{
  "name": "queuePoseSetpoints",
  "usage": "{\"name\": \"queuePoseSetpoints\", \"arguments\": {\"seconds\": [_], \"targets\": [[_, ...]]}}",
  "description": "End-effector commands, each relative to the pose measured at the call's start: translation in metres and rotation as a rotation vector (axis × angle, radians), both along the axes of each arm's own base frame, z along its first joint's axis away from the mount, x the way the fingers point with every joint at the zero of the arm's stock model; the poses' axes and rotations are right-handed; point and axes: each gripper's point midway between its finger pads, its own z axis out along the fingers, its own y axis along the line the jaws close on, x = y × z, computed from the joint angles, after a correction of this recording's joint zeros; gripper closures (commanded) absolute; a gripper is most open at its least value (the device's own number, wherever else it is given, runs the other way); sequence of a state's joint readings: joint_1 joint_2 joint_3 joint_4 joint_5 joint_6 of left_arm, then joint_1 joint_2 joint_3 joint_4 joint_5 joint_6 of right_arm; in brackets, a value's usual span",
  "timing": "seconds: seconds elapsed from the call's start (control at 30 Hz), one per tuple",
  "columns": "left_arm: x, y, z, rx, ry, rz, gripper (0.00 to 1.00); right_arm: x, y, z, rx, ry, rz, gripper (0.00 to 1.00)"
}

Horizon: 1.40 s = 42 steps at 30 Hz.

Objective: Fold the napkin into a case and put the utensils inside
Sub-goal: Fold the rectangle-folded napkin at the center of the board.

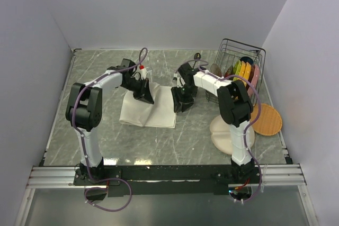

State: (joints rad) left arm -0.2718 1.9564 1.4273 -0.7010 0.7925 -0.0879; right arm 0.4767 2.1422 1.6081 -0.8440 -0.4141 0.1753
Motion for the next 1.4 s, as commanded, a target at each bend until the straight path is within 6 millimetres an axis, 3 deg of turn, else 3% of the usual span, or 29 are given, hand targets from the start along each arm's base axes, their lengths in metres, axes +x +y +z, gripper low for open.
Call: {"name": "queuePoseSetpoints", "arguments": {"seconds": [0.0,0.27,0.67,0.8,0.83,0.93,1.03,1.07,1.13,1.2,1.23,1.27,1.37], "targets": [[-0.003,-0.035,0.021,-0.188,0.076,0.003,0.99,0.000,-0.006,0.023,0.035,-0.032,-0.042,0.44],[-0.011,-0.056,0.028,-0.284,0.178,0.014,0.99,-0.003,-0.007,0.031,0.058,-0.043,-0.063,0.50],[0.010,-0.073,0.024,-0.359,0.225,0.072,0.99,-0.001,-0.008,0.044,0.077,-0.072,-0.053,0.53],[0.014,-0.076,0.020,-0.371,0.232,0.086,0.99,0.012,-0.003,0.053,0.119,-0.105,-0.070,0.53],[0.015,-0.076,0.020,-0.374,0.244,0.099,0.96,0.015,-0.002,0.054,0.126,-0.110,-0.074,0.53],[0.014,-0.078,0.023,-0.404,0.256,0.088,0.67,0.026,0.000,0.060,0.140,-0.133,-0.080,0.49],[0.010,-0.059,0.036,-0.417,0.219,0.065,0.51,0.033,-0.001,0.068,0.144,-0.158,-0.070,0.47],[0.015,-0.042,0.038,-0.423,0.201,0.093,0.47,0.035,-0.002,0.069,0.142,-0.163,-0.070,0.47],[0.017,-0.023,0.061,-0.442,0.100,0.080,0.40,0.039,-0.001,0.073,0.150,-0.172,-0.070,0.46],[0.034,0.003,0.075,-0.416,-0.057,0.080,0.39,0.048,0.001,0.079,0.158,-0.200,-0.075,0.47],[0.029,0.012,0.073,-0.383,-0.029,0.089,0.38,0.052,0.003,0.079,0.163,-0.208,-0.076,0.47],[0.037,0.022,0.081,-0.368,-0.085,0.083,0.38,0.058,0.003,0.080,0.150,-0.231,-0.081,0.49],[0.032,0.046,0.069,-0.260,-0.190,0.019,0.39,0.084,0.004,0.090,0.104,-0.318,-0.071,0.54]]}}
